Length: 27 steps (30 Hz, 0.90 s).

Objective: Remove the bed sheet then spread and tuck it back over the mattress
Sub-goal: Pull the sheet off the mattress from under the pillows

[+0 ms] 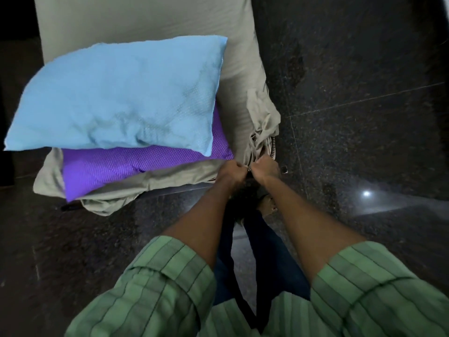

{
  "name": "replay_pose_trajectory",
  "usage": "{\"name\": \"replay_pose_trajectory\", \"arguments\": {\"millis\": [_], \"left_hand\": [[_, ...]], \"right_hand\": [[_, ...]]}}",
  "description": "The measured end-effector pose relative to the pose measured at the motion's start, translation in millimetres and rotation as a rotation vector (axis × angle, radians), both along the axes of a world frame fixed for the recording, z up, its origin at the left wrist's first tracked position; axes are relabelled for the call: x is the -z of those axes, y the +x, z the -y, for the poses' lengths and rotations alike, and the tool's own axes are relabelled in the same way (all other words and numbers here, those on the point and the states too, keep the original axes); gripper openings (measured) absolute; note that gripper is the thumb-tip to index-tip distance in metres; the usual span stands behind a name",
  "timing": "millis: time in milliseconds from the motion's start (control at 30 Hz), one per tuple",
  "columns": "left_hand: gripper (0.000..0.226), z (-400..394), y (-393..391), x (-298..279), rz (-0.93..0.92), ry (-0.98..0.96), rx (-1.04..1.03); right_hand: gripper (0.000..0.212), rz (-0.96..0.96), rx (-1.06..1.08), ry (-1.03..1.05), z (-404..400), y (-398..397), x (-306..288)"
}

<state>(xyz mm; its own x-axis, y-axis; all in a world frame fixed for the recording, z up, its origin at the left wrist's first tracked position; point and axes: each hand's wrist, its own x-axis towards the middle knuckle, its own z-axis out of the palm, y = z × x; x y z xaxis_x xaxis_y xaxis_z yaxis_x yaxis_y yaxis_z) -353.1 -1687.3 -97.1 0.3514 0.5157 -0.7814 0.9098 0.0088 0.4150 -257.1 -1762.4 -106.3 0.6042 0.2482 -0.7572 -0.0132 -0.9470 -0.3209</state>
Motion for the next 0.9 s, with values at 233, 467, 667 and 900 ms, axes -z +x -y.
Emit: {"name": "replay_pose_trajectory", "arguments": {"millis": [233, 467, 667, 900], "left_hand": [[0.031, -8.5, -81.1, -48.0, 0.023, -0.049, -0.048], [0.024, -35.8, -210.2, -118.3, 0.066, -0.081, -0.086], [0.029, -73.3, -347.2, -182.5, 0.073, 0.052, -0.014], [0.025, -163.4, -477.3, -240.4, 0.061, 0.261, -0.113]], "right_hand": [[0.036, -0.044, -0.092, -0.023, 9.9, -66.0, -63.7], [0.035, -0.021, -0.208, 0.043, -25.6, -191.9, -133.7], [0.044, 0.012, -0.362, 0.128, -78.8, -319.9, -179.1], [0.041, 0.055, -0.511, 0.213, -177.4, -436.7, -224.4]]}}
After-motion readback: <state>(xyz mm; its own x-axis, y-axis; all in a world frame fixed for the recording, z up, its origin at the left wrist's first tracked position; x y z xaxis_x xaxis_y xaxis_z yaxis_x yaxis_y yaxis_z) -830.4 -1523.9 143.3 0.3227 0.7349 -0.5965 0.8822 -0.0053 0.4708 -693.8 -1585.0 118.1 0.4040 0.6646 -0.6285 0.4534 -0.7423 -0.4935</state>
